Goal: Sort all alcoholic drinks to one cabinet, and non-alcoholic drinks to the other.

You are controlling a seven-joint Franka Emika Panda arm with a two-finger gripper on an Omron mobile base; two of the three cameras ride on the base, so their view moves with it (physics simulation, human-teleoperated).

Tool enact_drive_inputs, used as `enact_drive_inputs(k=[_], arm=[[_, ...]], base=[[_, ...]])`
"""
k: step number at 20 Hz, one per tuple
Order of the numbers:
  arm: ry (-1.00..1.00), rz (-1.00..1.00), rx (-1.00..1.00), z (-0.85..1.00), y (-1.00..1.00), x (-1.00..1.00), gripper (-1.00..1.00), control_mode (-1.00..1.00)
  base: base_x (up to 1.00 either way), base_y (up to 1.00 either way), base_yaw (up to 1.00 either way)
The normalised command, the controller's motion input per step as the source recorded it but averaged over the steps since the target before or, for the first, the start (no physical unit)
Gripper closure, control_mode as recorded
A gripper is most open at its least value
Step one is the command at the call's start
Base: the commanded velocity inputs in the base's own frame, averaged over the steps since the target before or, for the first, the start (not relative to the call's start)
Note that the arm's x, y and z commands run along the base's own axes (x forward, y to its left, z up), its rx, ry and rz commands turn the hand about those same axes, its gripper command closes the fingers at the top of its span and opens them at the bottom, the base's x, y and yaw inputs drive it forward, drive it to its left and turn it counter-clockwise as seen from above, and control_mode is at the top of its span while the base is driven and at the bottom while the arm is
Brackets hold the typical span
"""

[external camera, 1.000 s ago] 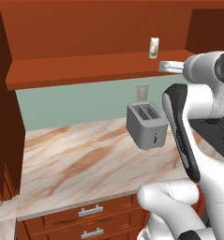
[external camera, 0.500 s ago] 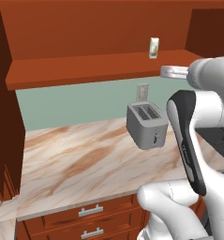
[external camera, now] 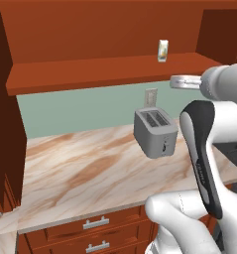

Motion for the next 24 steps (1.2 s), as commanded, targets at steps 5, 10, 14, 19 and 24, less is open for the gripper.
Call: enact_drive_inputs(k=[5, 10, 14, 19, 24], arm=[[0.06, 0.00, 0.00, -0.01, 0.10, -0.14, -1.00, -1.00], [0.07, -0.01, 0.00, -0.02, 0.09, -0.16, -1.00, -1.00], [0.05, -0.01, 0.00, -0.01, 0.03, -0.08, -1.00, 1.00], [0.00, 0.00, 0.00, 0.00, 0.00, 0.00, -1.00, 1.00], [0.00, 0.00, 0.00, 0.00, 0.00, 0.00, -1.00, 1.00]], base=[[0.00, 0.00, 0.00], [0.00, 0.00, 0.00], [-0.07, 0.00, 0.00], [-0.14, 0.00, 0.00], [-0.33, -0.07, 0.00]])
